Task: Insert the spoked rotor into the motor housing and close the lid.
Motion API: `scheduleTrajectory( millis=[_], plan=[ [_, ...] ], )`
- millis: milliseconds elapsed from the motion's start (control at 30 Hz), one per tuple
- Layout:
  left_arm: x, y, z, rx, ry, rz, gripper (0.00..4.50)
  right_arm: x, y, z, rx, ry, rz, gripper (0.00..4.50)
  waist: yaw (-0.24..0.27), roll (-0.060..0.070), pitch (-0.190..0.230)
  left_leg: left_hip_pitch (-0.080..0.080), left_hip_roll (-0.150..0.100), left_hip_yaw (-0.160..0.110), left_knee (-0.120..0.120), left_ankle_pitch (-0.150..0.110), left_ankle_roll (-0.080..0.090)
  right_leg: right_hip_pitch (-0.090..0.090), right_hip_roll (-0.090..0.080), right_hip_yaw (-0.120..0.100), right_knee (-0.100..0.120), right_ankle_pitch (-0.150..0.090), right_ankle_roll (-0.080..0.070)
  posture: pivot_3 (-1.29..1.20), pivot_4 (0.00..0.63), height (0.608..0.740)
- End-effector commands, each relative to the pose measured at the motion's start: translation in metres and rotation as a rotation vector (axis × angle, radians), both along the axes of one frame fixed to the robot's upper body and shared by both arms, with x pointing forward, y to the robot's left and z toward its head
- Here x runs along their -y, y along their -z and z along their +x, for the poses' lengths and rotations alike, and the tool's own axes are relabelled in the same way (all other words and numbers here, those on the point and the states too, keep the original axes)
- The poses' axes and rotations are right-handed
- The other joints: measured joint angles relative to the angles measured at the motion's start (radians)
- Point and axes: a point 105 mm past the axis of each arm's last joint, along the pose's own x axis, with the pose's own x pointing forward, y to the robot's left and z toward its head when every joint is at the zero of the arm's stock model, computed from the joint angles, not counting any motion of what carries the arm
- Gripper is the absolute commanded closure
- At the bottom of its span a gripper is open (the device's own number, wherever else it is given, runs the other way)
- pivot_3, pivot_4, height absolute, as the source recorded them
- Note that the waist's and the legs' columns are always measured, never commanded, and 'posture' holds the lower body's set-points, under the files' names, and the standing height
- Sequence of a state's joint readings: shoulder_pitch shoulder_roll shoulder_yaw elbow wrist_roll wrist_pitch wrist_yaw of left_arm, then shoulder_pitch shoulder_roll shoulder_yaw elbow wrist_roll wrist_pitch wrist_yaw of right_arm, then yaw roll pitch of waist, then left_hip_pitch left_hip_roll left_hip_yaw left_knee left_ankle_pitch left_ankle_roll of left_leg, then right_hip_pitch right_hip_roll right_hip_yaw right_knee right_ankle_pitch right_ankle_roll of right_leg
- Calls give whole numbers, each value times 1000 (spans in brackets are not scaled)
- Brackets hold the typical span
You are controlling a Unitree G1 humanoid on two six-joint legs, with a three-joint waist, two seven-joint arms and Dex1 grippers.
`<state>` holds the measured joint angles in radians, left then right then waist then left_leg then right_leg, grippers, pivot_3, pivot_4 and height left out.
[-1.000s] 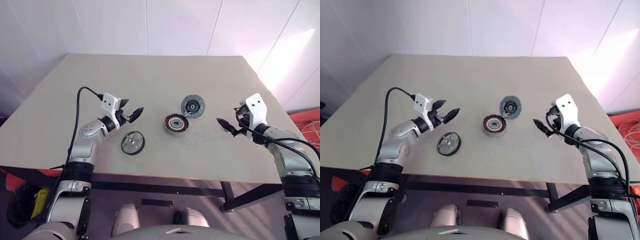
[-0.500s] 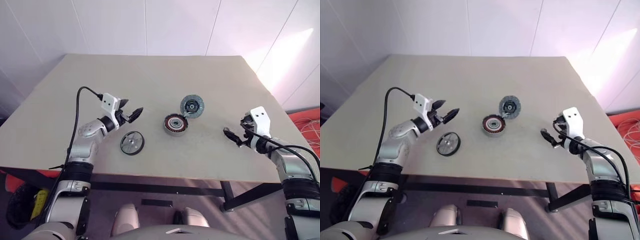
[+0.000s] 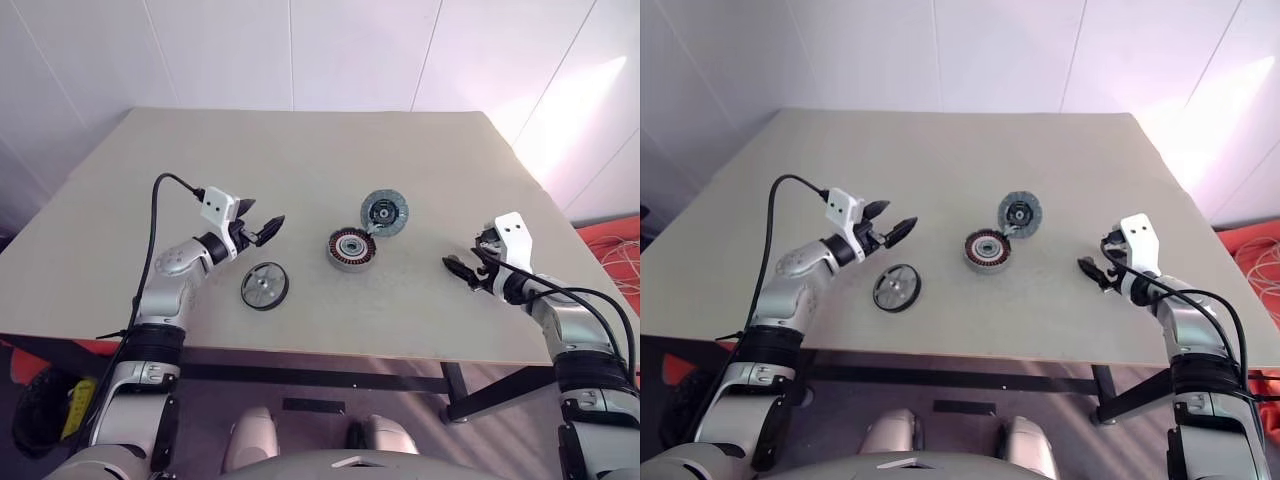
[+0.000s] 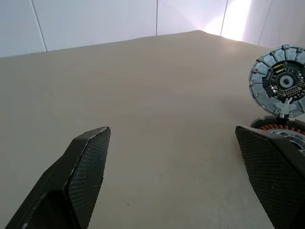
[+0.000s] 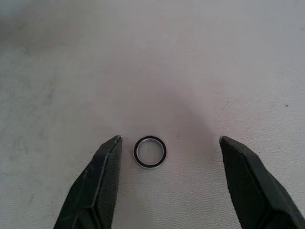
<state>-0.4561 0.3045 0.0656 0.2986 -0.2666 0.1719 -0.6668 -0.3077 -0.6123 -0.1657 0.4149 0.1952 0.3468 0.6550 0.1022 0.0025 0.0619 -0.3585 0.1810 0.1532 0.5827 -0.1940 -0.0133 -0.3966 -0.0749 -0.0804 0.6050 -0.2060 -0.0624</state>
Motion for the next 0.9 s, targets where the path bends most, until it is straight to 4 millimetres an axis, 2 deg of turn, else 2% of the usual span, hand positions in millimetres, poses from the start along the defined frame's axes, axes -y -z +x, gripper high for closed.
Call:
scheduleTrajectory(
  millis=[33,200,233,500,600,667,767,900],
  plan=[
    [-2,-19,0,75,-1,15,0,-2,-11,8,45,-11,2,2031,0,0,0,0,0,0,0,0,0,0,0,0,0,0,0,0,0,740],
    [-3,-20,0,79,-3,18,0,-1,-9,8,41,-9,-5,3847,0,0,0,0,0,0,0,0,0,1,0,0,0,0,0,0,0,740],
    [-3,-20,0,79,-3,18,0,-1,-9,8,40,-9,-5,3936,0,0,0,0,0,0,0,0,0,1,0,0,0,0,0,0,0,740],
    [-3,-21,1,83,-2,20,0,0,-6,6,29,-4,4,3933,0,0,0,1,0,0,0,0,0,1,0,0,0,-2,3,0,0,740],
    [-3,-22,1,85,-3,20,0,-3,-13,8,55,-11,22,3933,0,0,0,1,0,0,0,0,0,1,0,0,0,-2,3,0,0,740],
    [-3,-23,2,86,-5,18,0,-14,-24,10,95,-47,57,3933,0,0,0,1,0,0,0,0,0,1,0,0,0,-2,3,0,0,740],
    [-4,-23,2,84,-10,7,0,-43,-48,11,158,-146,143,3933,-5,0,0,0,1,0,0,0,0,1,0,0,0,-2,3,0,0,740],
    [-6,-23,2,79,-15,10,0,-85,-72,-1,178,-340,168,3933,-1,0,0,1,1,0,0,0,0,1,0,0,0,-2,4,0,0,740]
  ],
)
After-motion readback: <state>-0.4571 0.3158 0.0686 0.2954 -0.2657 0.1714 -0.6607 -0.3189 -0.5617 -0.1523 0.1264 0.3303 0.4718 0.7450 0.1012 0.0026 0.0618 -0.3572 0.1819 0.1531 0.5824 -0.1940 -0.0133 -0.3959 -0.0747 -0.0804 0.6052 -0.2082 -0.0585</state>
